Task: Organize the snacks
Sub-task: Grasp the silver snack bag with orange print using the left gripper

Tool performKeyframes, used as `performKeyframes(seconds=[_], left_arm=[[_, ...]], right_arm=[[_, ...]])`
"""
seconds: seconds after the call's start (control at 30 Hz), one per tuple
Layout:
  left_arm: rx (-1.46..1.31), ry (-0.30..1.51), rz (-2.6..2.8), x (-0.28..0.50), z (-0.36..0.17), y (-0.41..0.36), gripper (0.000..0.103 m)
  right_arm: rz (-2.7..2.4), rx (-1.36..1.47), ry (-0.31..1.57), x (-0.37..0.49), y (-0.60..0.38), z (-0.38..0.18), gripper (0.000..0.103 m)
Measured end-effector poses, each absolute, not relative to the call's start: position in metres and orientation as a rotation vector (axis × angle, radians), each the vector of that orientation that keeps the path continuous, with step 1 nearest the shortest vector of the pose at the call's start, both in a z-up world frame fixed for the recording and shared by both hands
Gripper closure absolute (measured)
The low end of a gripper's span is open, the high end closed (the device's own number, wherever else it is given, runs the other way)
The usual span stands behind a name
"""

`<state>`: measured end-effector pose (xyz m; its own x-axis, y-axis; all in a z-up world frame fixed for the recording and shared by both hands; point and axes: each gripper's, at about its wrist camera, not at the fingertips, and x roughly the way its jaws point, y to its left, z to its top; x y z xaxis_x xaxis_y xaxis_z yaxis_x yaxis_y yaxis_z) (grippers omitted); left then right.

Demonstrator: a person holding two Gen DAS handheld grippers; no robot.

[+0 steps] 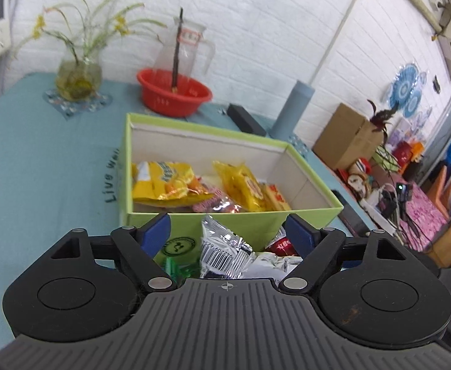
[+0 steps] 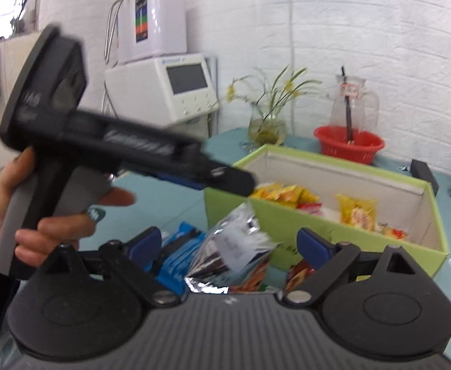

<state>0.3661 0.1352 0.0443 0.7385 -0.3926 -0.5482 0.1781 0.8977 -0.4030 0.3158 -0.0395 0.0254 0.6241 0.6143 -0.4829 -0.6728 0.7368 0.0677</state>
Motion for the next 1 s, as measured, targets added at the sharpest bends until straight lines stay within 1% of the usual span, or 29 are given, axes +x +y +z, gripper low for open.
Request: performKeyframes(seconds=[0.07, 0.1, 0.13, 0.17, 0.2, 0.33, 0.47, 0.5, 0.57, 0.63, 0.73, 0.87, 1.0], left_arm=[[-0.359, 0.740, -0.326, 0.380, 0.035, 0.136, 0.041], [-0.366, 0.758, -0.350, 0.382, 0.031, 0.136, 0.047], [-0.374, 0.777, -0.358, 0.381, 0.028, 0.137, 0.050], [-0.376, 0.784, -0.364, 0.376, 0.025, 0.138, 0.052], [-0.377, 0.779, -0.363, 0.371, 0.025, 0.140, 0.052], [-0.387, 0.743, -0.346, 0.333, 0.026, 0.154, 0.048], [-0.419, 0.715, -0.324, 0.280, 0.028, 0.171, 0.046], [-0.427, 0.708, -0.318, 0.267, 0.028, 0.174, 0.043], [-0.437, 0.699, -0.293, 0.240, 0.027, 0.179, 0.041], [-0.447, 0.681, -0.247, 0.216, 0.028, 0.186, 0.041], [-0.465, 0.626, -0.198, 0.189, 0.033, 0.200, 0.036], [-0.467, 0.613, -0.155, 0.192, 0.032, 0.213, 0.035], [-0.487, 0.682, -0.219, 0.229, 0.015, 0.213, 0.037]], right_arm=[[0.740, -0.105, 0.545, 0.325, -0.033, 0.020, 0.009], [0.752, -0.090, 0.557, 0.327, -0.031, 0.018, 0.010], [0.764, -0.076, 0.562, 0.326, -0.030, 0.018, 0.009], [0.773, -0.071, 0.556, 0.321, -0.029, 0.020, 0.008], [0.788, -0.070, 0.547, 0.316, -0.029, 0.023, 0.008], [0.860, -0.067, 0.538, 0.290, -0.023, 0.028, 0.009], [0.914, -0.054, 0.528, 0.253, -0.019, 0.024, 0.009], [0.929, -0.038, 0.527, 0.244, -0.020, 0.024, 0.009], [0.959, -0.007, 0.543, 0.228, -0.019, 0.022, 0.009], [0.973, 0.018, 0.567, 0.215, -0.019, 0.017, 0.008], [0.947, 0.060, 0.603, 0.201, -0.023, 0.008, 0.008], [0.895, 0.102, 0.653, 0.201, -0.027, -0.003, 0.006], [0.872, 0.089, 0.685, 0.203, -0.021, -0.015, 0.005]])
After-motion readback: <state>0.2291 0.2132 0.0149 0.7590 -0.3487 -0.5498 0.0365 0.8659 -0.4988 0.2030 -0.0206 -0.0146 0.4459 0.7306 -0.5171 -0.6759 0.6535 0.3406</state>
